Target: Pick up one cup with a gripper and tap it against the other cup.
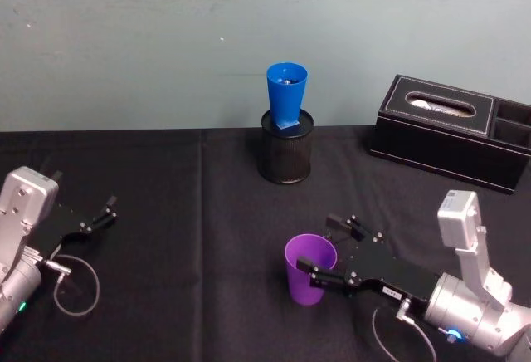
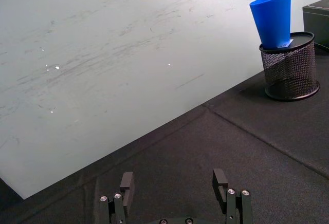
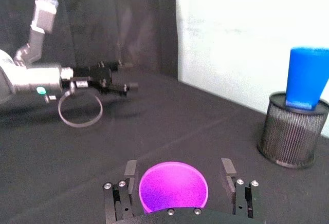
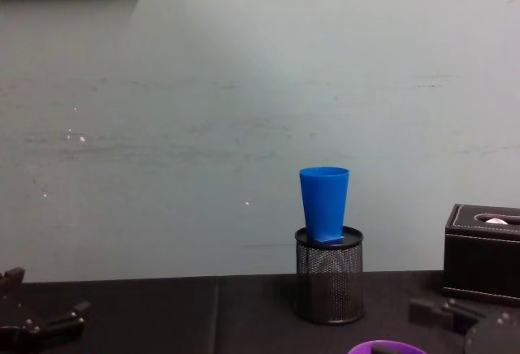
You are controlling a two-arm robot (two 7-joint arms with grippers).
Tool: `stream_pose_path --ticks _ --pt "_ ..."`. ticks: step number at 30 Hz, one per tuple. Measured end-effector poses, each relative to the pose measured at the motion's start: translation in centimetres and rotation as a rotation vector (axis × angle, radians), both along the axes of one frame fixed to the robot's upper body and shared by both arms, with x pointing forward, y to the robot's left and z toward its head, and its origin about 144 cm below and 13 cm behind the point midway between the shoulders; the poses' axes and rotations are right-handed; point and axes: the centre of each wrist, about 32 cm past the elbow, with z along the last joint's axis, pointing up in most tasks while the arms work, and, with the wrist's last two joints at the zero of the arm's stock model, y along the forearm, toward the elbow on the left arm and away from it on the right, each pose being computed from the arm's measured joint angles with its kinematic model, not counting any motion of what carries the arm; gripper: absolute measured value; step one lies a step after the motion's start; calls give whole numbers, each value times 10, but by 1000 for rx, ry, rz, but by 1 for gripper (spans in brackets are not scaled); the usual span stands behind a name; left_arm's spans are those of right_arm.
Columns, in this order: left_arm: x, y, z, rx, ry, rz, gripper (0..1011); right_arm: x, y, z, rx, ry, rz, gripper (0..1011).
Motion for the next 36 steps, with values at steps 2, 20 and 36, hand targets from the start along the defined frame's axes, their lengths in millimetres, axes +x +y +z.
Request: stream_pose_path --ticks 2,20,36 --pt "0 0 0 0 0 0 1000 0 -1 1 20 -12 4 1003" --pt "0 0 0 0 0 0 1000 -15 3 9 41 -126 -398 1003" --pt "0 0 0 0 0 0 1000 -15 7 7 -33 -18 -655 1003"
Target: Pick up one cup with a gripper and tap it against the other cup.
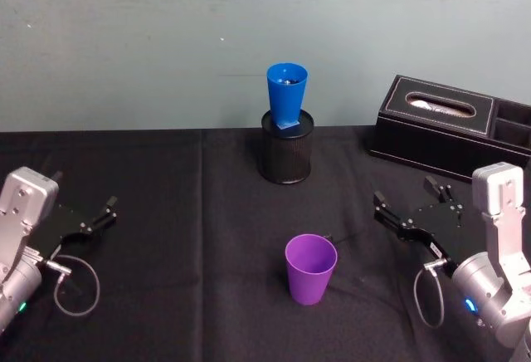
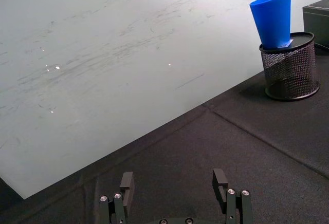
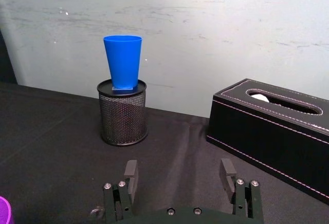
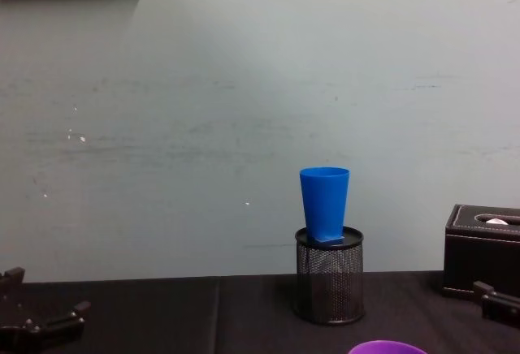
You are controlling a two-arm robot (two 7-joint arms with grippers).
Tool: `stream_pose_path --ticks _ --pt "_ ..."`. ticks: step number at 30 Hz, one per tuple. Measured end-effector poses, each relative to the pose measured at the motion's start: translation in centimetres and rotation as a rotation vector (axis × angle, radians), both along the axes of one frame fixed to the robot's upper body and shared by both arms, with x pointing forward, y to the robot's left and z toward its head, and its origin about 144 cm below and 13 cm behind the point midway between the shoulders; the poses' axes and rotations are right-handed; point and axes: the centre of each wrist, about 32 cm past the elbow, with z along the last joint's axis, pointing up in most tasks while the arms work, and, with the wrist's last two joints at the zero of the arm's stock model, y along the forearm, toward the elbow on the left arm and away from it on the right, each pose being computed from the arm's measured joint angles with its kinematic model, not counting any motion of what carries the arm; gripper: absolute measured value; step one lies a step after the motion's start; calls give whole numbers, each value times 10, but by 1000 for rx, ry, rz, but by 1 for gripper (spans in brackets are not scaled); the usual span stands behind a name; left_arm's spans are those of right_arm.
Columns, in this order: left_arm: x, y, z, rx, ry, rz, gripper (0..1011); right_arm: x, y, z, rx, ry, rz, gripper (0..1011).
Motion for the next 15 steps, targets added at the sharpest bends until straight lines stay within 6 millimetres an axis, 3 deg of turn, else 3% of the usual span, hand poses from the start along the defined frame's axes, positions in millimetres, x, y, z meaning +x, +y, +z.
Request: stream_pose_path --ticks 15 --pt "0 0 0 0 0 0 1000 0 0 0 -1 0 3 1003"
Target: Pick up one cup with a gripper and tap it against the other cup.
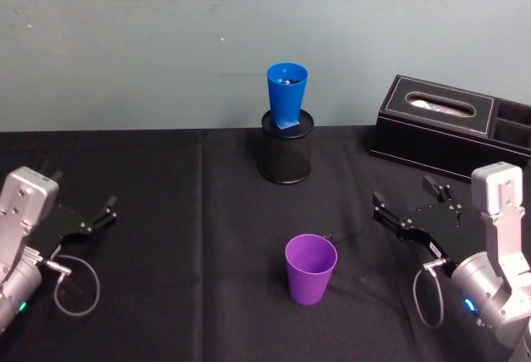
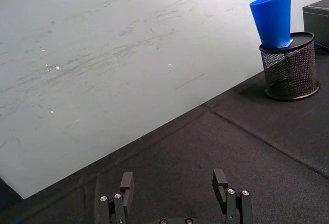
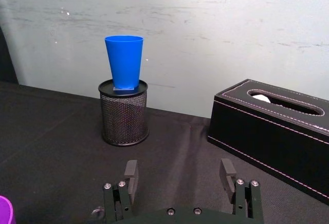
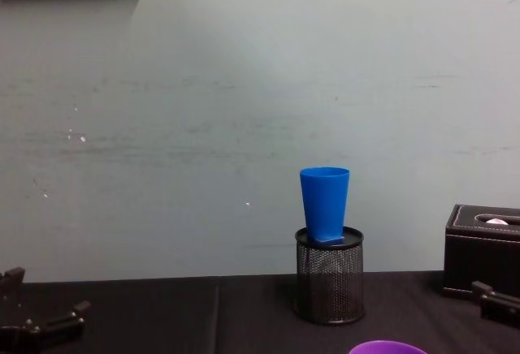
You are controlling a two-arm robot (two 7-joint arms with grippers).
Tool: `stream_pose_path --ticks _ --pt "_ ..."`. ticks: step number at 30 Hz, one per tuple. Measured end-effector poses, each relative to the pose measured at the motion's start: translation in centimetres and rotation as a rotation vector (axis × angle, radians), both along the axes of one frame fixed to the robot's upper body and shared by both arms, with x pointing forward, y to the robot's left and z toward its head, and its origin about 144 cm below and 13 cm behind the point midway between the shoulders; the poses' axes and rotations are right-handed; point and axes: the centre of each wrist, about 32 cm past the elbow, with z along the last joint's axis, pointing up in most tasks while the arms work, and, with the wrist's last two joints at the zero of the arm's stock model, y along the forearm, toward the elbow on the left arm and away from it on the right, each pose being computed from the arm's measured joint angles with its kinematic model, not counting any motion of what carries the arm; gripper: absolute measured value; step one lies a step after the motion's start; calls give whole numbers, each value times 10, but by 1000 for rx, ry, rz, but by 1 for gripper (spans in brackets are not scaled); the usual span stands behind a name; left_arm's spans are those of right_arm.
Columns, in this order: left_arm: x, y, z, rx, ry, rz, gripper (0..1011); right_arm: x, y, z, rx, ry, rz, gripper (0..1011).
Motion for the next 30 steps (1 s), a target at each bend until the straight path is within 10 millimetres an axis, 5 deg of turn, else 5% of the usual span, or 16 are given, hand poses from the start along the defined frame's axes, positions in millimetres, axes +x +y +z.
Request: stream_pose_path --ticks 30 --pt "0 0 0 0 0 0 1000 0 0 0 0 0 2 1003"
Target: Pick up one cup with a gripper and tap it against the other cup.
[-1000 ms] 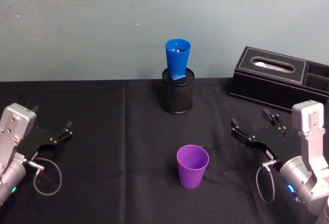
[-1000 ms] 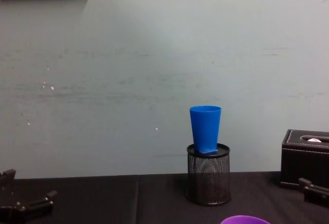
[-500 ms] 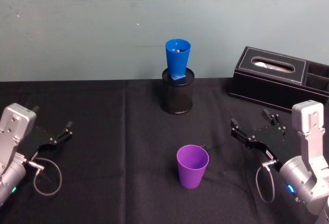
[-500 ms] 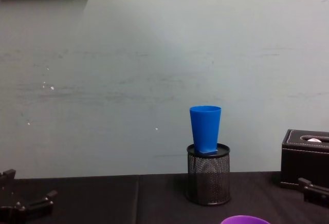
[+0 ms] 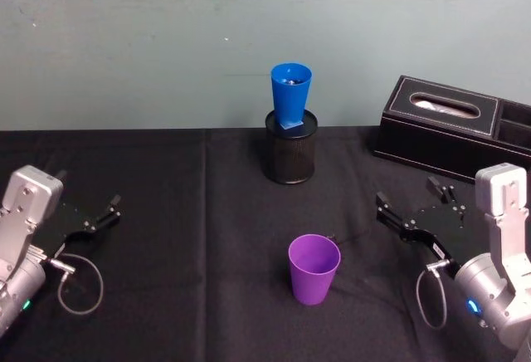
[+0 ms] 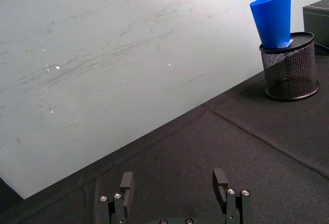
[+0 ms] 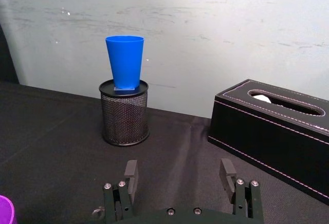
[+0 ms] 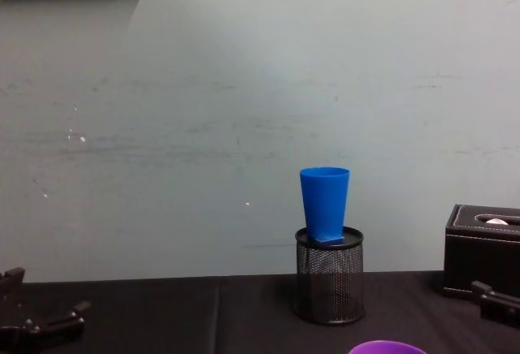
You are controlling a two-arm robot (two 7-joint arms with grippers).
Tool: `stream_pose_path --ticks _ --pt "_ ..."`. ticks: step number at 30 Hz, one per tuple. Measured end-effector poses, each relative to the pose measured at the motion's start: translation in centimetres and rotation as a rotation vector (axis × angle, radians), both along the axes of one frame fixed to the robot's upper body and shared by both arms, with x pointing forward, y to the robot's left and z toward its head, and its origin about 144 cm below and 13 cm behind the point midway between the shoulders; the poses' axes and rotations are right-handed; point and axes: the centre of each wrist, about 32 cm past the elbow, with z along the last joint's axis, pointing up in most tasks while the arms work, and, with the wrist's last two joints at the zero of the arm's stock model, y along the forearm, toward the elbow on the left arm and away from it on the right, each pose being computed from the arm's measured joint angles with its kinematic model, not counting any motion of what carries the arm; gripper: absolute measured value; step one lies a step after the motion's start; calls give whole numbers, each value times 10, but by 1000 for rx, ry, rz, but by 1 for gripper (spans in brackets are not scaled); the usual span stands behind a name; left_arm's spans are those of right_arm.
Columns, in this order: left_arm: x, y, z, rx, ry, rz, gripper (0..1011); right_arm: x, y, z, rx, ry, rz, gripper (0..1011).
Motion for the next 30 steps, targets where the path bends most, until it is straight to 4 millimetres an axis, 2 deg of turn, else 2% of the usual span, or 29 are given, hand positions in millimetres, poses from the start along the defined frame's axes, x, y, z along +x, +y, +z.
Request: stream_pose_path --ticks 30 --pt "0 0 0 0 0 0 1000 0 0 0 0 0 0 1003"
